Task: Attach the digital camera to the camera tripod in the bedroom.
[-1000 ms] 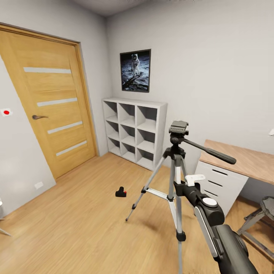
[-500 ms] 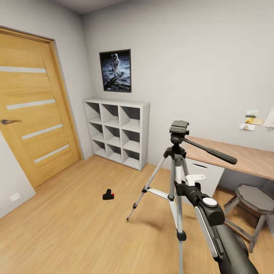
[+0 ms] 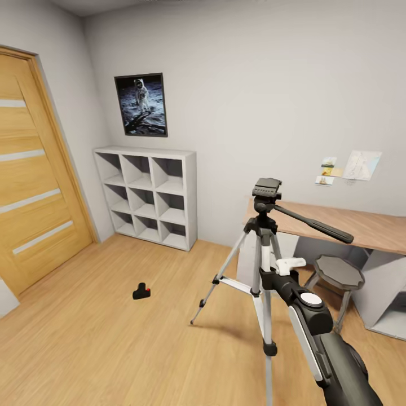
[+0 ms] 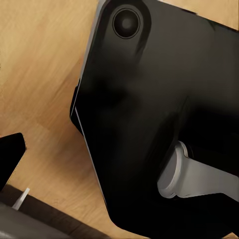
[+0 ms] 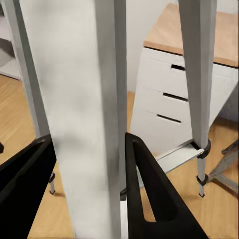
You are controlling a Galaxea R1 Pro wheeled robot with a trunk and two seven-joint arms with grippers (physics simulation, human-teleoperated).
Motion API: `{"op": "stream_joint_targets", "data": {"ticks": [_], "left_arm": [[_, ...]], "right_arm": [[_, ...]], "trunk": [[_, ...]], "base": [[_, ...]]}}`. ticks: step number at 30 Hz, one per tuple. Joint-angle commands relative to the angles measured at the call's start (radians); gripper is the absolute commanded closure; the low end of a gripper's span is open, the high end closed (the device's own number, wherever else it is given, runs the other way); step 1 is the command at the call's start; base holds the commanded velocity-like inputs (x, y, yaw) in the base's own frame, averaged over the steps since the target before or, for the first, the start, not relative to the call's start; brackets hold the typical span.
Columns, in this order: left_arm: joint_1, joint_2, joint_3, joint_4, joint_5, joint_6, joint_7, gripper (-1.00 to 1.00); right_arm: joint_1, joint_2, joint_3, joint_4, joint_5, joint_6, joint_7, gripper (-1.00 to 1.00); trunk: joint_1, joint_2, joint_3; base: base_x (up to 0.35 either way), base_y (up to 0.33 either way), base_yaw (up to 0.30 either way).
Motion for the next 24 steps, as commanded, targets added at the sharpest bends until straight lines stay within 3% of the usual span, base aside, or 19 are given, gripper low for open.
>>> {"op": "stream_joint_targets", "data": {"ticks": [1,8,24], "left_arm": [[0.000,0.000,0.002,-0.001,0.004,-0.002,0.000,-1.00],[0.000,0.001,0.002,-0.001,0.004,-0.002,0.000,-1.00],[0.000,0.001,0.002,-0.001,0.004,-0.002,0.000,-1.00]], "right_arm": [[-0.001,-0.001,0.002,-0.001,0.001,0.005,-0.005,1.00],[-0.001,-0.001,0.002,-0.001,0.001,0.004,-0.006,1.00],[-0.001,-0.001,0.001,0.002,0.001,0.001,-0.036,1.00]], "trunk": [[0.000,-0.002,-0.002],[0.000,-0.002,-0.002],[0.000,-0.002,-0.002]], "base": [[-0.298,0.000,-0.285],[-0.149,0.000,-0.285],[-0.011,0.000,-0.284]]}}
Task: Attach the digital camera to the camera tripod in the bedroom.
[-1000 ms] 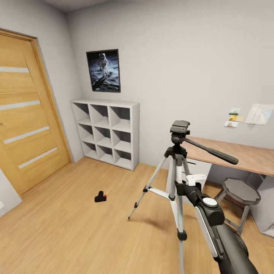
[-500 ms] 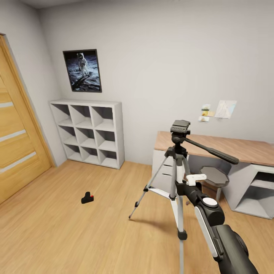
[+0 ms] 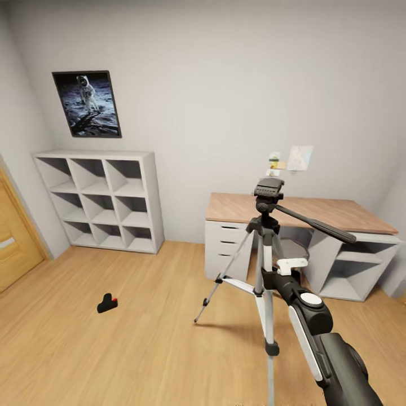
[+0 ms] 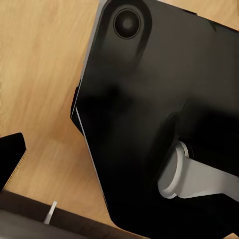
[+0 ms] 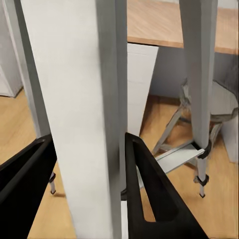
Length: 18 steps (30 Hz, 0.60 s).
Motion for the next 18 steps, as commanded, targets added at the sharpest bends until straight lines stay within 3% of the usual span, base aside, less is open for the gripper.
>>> {"op": "stream_joint_targets", "data": {"ticks": [1,18], "left_arm": [[0.000,0.000,0.001,-0.001,0.004,-0.002,0.000,-1.00],[0.000,0.001,0.000,-0.001,0.004,-0.002,0.000,-1.00]], "right_arm": [[-0.001,-0.001,0.003,-0.001,0.000,0.005,-0.010,1.00],[-0.001,0.000,0.003,0.001,-0.001,0.006,-0.026,1.00]], "trunk": [[0.001,-0.002,-0.002],[0.001,-0.002,-0.002]], "base": [[0.000,0.000,-0.284],[0.000,0.000,-0.284]]}}
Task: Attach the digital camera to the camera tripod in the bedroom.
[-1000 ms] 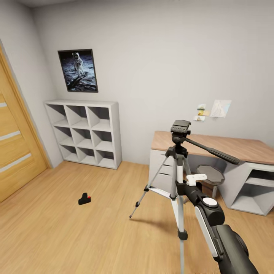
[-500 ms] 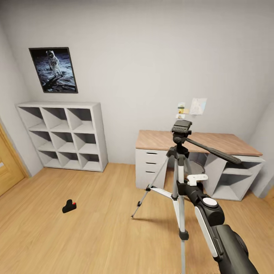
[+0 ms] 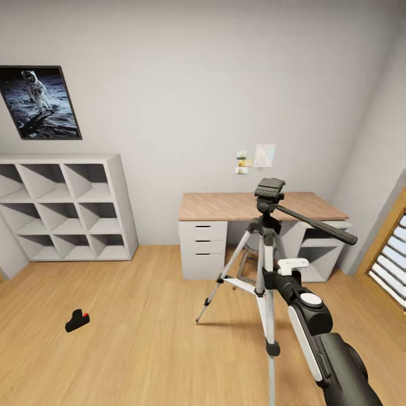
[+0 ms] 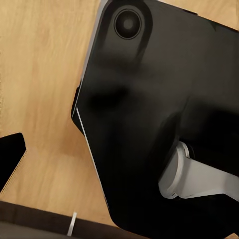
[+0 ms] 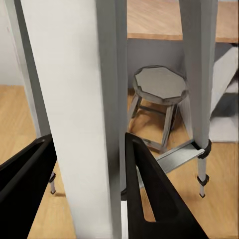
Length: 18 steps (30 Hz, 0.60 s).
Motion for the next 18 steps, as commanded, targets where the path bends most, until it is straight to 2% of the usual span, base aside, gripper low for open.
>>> {"op": "stream_joint_targets", "data": {"ticks": [1,18], "left_arm": [[0.000,0.000,0.001,-0.001,0.004,-0.002,0.000,-1.00],[0.000,0.000,0.001,-0.001,0.004,-0.002,0.000,-1.00]], "right_arm": [[-0.001,-0.001,0.003,-0.001,0.001,0.006,-0.008,1.00],[-0.001,-0.001,0.003,0.000,-0.002,0.006,-0.009,1.00]], "trunk": [[0.001,-0.002,-0.002],[0.001,-0.002,-0.002]], "base": [[0.000,0.000,-0.283],[0.000,0.000,-0.282]]}}
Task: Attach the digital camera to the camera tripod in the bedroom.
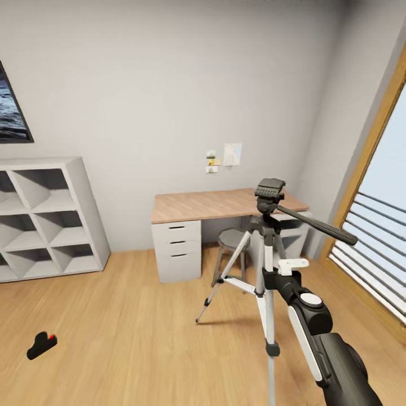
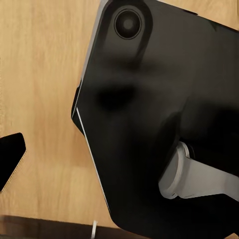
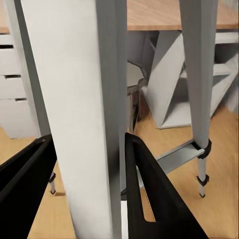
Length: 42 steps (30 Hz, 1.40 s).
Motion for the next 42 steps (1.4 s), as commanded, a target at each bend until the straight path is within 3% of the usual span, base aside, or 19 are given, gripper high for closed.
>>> {"op": "stream_joint_targets", "data": {"ticks": [1,42], "left_arm": [[0.000,0.000,0.001,-0.001,0.004,-0.002,0.000,-1.00],[0.000,0.000,0.000,-0.001,0.004,-0.002,-0.002,-1.00]], "right_arm": [[-0.001,-0.001,0.003,-0.001,0.001,0.005,-0.008,1.00],[-0.001,0.002,0.004,0.003,-0.004,0.004,-0.037,1.00]], "trunk": [[0.001,-0.002,-0.002],[0.001,-0.002,-0.002]], "base": [[0.000,0.000,-0.281],[0.000,0.000,-0.277]]}}
